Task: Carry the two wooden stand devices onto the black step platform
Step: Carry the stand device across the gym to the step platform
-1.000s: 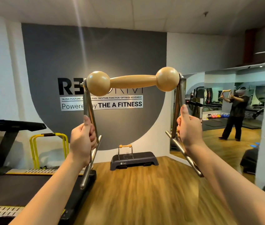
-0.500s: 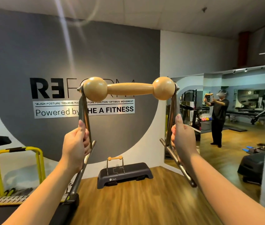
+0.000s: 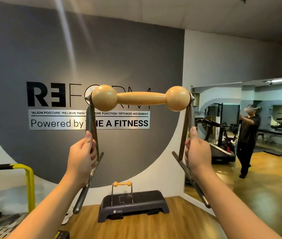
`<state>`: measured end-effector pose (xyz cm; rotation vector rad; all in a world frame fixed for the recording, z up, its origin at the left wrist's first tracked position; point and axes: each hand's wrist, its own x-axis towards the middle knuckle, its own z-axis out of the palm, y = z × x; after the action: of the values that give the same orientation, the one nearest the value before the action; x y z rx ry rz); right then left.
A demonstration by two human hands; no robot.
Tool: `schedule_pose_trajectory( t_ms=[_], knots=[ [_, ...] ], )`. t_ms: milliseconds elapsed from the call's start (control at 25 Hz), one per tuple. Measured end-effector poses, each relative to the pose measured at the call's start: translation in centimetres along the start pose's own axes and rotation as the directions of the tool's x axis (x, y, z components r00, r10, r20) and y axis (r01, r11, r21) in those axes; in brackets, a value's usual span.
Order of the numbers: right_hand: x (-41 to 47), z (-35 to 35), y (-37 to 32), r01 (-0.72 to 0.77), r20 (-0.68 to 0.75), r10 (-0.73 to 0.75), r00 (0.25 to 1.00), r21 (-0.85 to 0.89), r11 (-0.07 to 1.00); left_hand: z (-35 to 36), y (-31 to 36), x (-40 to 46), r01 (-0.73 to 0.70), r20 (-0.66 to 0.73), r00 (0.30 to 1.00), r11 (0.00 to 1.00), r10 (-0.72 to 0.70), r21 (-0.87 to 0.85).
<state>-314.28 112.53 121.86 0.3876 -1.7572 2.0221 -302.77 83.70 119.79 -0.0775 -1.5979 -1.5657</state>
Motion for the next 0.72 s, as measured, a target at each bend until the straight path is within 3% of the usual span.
schedule_pose_trajectory(
  t_ms=[240,520,720],
  knots=[
    [12.9,3.8,8.5,-0.019,-0.005,0.019,1.0,-0.042,0.999,5.7,-10.0,10.0,0.044,-0.048,0.998,0.999,-0.043,0.027],
    [25.7,9.7,19.7,-0.135,-0.028,0.134,0.991,-0.018,0.991,10.0,-23.4,22.5,0.099,-0.009,0.995,0.995,-0.099,-0.008],
    [36.0,15.2,26.0,-0.184,0.029,0.182,0.983,0.04,0.982,12.7,-32.2,34.0,0.103,0.036,0.994,0.995,-0.102,-0.014]
  ],
)
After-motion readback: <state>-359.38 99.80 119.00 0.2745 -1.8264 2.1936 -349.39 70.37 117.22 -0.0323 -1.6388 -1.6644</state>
